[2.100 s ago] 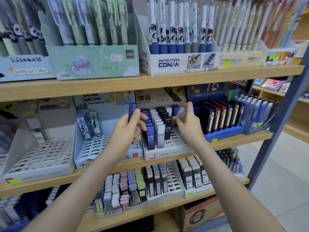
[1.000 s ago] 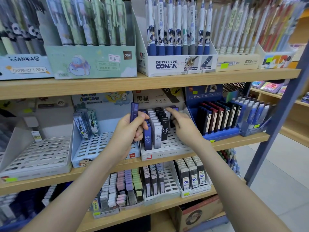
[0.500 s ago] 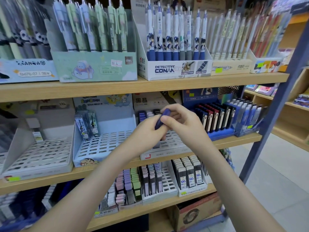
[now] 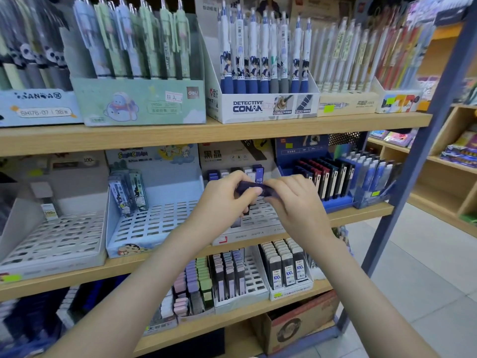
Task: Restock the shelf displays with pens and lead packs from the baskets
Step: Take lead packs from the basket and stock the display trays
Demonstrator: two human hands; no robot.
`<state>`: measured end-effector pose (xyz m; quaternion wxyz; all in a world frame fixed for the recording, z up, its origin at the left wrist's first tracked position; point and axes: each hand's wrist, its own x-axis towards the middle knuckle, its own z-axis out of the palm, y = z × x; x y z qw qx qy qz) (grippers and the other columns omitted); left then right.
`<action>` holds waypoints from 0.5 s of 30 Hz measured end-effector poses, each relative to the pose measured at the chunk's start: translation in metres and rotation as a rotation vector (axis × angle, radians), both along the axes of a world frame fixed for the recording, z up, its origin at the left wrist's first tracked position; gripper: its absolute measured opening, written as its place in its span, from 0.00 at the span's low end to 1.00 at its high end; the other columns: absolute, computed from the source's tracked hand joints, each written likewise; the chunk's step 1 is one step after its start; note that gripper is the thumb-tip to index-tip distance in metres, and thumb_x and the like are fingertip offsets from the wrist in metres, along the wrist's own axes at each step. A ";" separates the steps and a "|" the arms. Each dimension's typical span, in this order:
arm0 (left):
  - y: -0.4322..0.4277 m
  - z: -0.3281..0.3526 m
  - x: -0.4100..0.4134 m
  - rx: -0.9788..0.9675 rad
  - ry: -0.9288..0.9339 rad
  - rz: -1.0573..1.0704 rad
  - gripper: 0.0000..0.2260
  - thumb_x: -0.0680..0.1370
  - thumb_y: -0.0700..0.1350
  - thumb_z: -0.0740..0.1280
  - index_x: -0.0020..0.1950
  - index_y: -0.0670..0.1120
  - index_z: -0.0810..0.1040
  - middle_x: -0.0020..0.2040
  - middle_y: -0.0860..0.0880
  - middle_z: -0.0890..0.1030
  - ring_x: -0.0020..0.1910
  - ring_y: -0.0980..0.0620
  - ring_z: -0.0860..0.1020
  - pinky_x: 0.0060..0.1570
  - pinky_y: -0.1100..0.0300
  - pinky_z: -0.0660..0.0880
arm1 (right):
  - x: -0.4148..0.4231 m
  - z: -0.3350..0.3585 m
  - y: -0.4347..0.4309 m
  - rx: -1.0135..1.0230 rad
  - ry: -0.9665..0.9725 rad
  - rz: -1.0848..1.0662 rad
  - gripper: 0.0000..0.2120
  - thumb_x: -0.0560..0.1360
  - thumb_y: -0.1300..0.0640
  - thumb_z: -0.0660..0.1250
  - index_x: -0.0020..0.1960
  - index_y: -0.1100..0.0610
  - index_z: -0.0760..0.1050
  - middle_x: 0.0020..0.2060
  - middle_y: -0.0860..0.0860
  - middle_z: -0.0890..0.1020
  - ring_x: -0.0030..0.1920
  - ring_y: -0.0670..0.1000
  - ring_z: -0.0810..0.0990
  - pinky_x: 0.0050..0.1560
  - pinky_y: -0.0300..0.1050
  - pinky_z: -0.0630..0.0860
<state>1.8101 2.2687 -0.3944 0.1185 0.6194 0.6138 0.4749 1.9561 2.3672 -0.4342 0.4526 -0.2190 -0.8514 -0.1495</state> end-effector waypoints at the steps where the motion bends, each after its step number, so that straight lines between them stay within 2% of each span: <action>1: 0.001 -0.001 0.000 0.020 0.048 0.004 0.03 0.78 0.49 0.67 0.51 0.52 0.76 0.41 0.55 0.81 0.36 0.64 0.76 0.42 0.66 0.74 | -0.001 -0.004 0.001 -0.086 0.015 0.008 0.13 0.76 0.54 0.60 0.56 0.60 0.76 0.45 0.51 0.79 0.46 0.51 0.72 0.46 0.45 0.69; 2: 0.002 -0.004 -0.002 0.052 0.137 0.020 0.07 0.78 0.51 0.67 0.55 0.52 0.75 0.46 0.55 0.81 0.42 0.64 0.76 0.47 0.67 0.73 | -0.002 -0.005 0.000 -0.228 0.057 0.036 0.13 0.77 0.54 0.62 0.58 0.59 0.75 0.46 0.49 0.78 0.47 0.50 0.72 0.46 0.43 0.71; 4: 0.008 -0.015 -0.010 0.150 0.439 0.094 0.18 0.78 0.54 0.65 0.65 0.48 0.73 0.58 0.51 0.79 0.57 0.56 0.75 0.59 0.60 0.69 | -0.002 -0.007 0.000 -0.532 0.208 0.101 0.12 0.78 0.56 0.65 0.60 0.58 0.74 0.47 0.46 0.77 0.47 0.44 0.74 0.47 0.34 0.71; 5: 0.012 -0.022 -0.015 0.197 0.595 0.131 0.21 0.78 0.55 0.64 0.67 0.46 0.73 0.61 0.49 0.78 0.60 0.51 0.74 0.62 0.56 0.68 | -0.001 -0.008 0.001 -0.652 0.281 0.118 0.13 0.78 0.57 0.65 0.61 0.57 0.74 0.48 0.46 0.78 0.47 0.41 0.75 0.48 0.30 0.71; 7: 0.017 -0.035 -0.026 0.264 0.810 0.172 0.19 0.78 0.52 0.64 0.65 0.44 0.76 0.61 0.46 0.79 0.59 0.45 0.77 0.61 0.51 0.70 | 0.001 -0.007 0.004 -0.886 0.374 0.187 0.15 0.78 0.57 0.65 0.64 0.55 0.73 0.49 0.48 0.80 0.48 0.41 0.78 0.49 0.29 0.74; 9: 0.023 -0.047 -0.033 0.297 0.911 0.183 0.15 0.74 0.46 0.71 0.59 0.42 0.79 0.59 0.43 0.80 0.56 0.42 0.78 0.59 0.49 0.73 | 0.002 -0.006 0.004 -1.114 0.453 0.321 0.12 0.80 0.59 0.61 0.63 0.53 0.72 0.48 0.51 0.82 0.48 0.46 0.82 0.50 0.34 0.77; 11: 0.026 -0.053 -0.036 0.327 0.965 0.190 0.13 0.72 0.43 0.73 0.55 0.42 0.80 0.58 0.41 0.80 0.56 0.41 0.78 0.58 0.49 0.73 | 0.001 -0.006 0.005 -1.284 0.593 0.435 0.12 0.82 0.63 0.56 0.60 0.54 0.74 0.47 0.53 0.83 0.47 0.49 0.83 0.50 0.40 0.79; 13: 0.027 -0.055 -0.037 0.356 0.975 0.193 0.13 0.73 0.43 0.71 0.57 0.41 0.80 0.58 0.41 0.80 0.56 0.41 0.78 0.59 0.49 0.72 | 0.002 -0.005 0.007 -1.373 0.653 0.478 0.14 0.82 0.65 0.53 0.59 0.55 0.74 0.44 0.53 0.82 0.44 0.50 0.82 0.48 0.42 0.80; 15: 0.027 -0.055 -0.036 0.371 0.966 0.192 0.16 0.74 0.43 0.70 0.60 0.40 0.78 0.58 0.42 0.79 0.56 0.42 0.78 0.60 0.49 0.71 | 0.003 -0.007 0.009 -1.377 0.593 0.427 0.14 0.82 0.64 0.54 0.62 0.55 0.74 0.45 0.50 0.83 0.44 0.48 0.81 0.48 0.42 0.79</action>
